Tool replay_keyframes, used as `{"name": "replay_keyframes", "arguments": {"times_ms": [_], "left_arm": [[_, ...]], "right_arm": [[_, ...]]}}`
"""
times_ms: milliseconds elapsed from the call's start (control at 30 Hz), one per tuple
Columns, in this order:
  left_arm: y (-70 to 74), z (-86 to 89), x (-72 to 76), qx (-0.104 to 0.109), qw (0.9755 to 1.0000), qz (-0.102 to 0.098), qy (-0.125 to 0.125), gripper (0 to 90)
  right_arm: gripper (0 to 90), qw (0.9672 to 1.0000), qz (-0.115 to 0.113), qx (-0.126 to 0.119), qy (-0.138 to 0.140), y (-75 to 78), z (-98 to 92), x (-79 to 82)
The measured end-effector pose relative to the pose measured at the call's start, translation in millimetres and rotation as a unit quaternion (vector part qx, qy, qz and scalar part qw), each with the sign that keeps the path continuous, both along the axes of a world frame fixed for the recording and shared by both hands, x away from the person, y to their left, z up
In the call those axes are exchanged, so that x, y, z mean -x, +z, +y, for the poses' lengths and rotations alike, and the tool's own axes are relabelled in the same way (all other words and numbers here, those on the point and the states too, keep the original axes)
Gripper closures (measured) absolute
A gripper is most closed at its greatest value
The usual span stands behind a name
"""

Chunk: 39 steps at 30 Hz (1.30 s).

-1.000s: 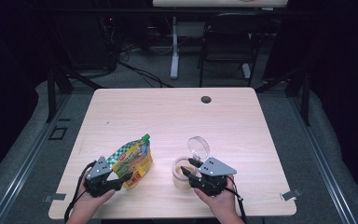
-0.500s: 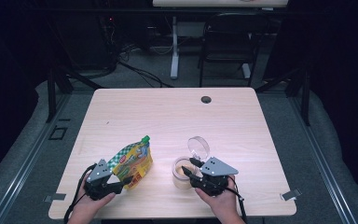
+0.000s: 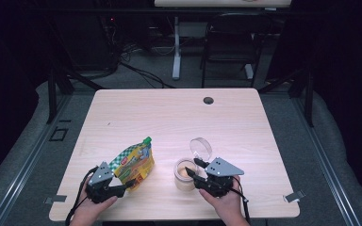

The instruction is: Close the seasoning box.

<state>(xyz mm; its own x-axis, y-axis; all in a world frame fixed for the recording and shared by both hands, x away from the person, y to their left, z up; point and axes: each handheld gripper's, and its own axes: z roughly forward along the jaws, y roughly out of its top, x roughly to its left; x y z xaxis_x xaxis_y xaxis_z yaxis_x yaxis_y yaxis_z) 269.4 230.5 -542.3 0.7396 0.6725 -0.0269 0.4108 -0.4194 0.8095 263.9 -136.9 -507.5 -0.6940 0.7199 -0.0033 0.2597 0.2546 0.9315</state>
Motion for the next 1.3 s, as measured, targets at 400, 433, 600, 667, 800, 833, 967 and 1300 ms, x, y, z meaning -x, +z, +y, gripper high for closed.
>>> {"name": "replay_keyframes", "arguments": {"times_ms": [400, 433, 600, 667, 800, 833, 967, 1300], "left_arm": [[5.0, 4.4, 5.2, 0.015, 0.9998, -0.004, 0.009, 44.9], [5.1, 4.2, 5.6, 0.015, 0.9998, -0.005, 0.008, 44.8], [8.0, 5.3, 7.7, 0.019, 0.9997, 0.000, 0.012, 44.8], [9.1, 6.3, 8.4, 0.022, 0.9997, 0.001, 0.014, 44.8], [11.0, 7.0, 11.7, 0.022, 0.9997, -0.002, 0.013, 44.8], [11.5, 7.2, 12.6, 0.023, 0.9997, -0.001, 0.011, 44.7], [12.1, 8.5, 16.1, 0.022, 0.9997, 0.000, 0.009, 44.7], [10.5, 9.4, 16.3, 0.026, 0.9995, 0.004, 0.014, 44.8]], "right_arm": [[55.3, 0.9998, 0.019, 0.005, 0.005, 11.8, -3.7, 1.7], [55.1, 0.9997, 0.019, 0.013, 0.006, 12.3, -3.1, 2.3], [51.5, 0.9992, 0.035, 0.019, 0.007, 15.4, -3.3, 1.8], [51.3, 0.9991, 0.037, 0.017, 0.007, 16.4, -3.8, 1.6], [51.3, 0.9992, 0.039, 0.009, 0.005, 20.3, -6.8, 1.1], [51.3, 0.9991, 0.042, 0.006, 0.005, 21.7, -8.2, 0.9], [52.8, 0.9989, 0.046, -0.005, 0.008, 25.8, -13.8, 0.1], [54.2, 0.9982, 0.057, -0.014, -0.013, 33.9, -29.4, -1.7]]}}
